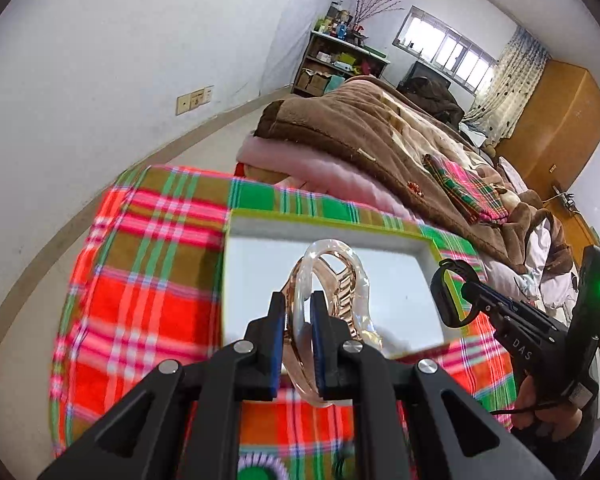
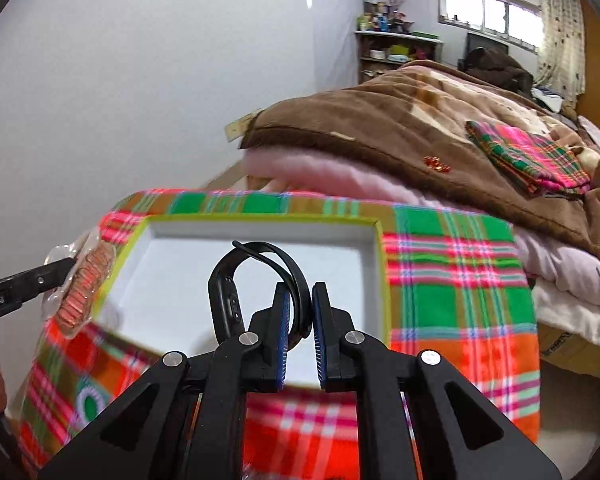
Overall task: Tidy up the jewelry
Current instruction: 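Carry the clip in the left gripper and bracelet in the right gripper into the yellow box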
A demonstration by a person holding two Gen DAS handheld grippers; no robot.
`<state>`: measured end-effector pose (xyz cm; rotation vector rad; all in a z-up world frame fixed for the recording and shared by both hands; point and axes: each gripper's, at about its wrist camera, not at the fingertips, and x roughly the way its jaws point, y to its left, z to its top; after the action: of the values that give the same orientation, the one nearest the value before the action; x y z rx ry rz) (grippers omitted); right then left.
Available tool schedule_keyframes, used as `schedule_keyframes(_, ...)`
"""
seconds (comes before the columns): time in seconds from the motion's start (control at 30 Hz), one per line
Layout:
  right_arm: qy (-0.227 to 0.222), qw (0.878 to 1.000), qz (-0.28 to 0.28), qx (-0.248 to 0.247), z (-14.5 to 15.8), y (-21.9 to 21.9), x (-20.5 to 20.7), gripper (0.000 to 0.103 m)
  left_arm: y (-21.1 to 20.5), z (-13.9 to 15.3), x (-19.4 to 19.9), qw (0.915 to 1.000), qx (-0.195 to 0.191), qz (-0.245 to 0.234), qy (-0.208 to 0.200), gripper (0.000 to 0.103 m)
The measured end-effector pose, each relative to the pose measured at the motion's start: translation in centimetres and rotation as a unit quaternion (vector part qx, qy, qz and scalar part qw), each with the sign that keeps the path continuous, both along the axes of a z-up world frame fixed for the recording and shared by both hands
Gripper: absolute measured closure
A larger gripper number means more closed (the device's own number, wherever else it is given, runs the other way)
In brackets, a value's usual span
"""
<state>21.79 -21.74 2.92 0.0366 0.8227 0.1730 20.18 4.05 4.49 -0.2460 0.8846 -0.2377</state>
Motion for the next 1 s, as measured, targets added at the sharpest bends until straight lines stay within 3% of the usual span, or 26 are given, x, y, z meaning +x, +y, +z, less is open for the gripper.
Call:
schedule_keyframes(0.47,0.049,0.997,-0.052,-0.007,-3.8,-2.1,6.1,0.092,-2.2,-3.4,6.4,0.9989,0.022,-0.006,0.040,0.090)
schedule_keyframes(1.0,0.056,0.996,-0.052,-0.044,-5.2,-1.1,7.4,0.092,-2.2,-5.9,7.7,0.9973,0.045,0.000,0.058,0.090)
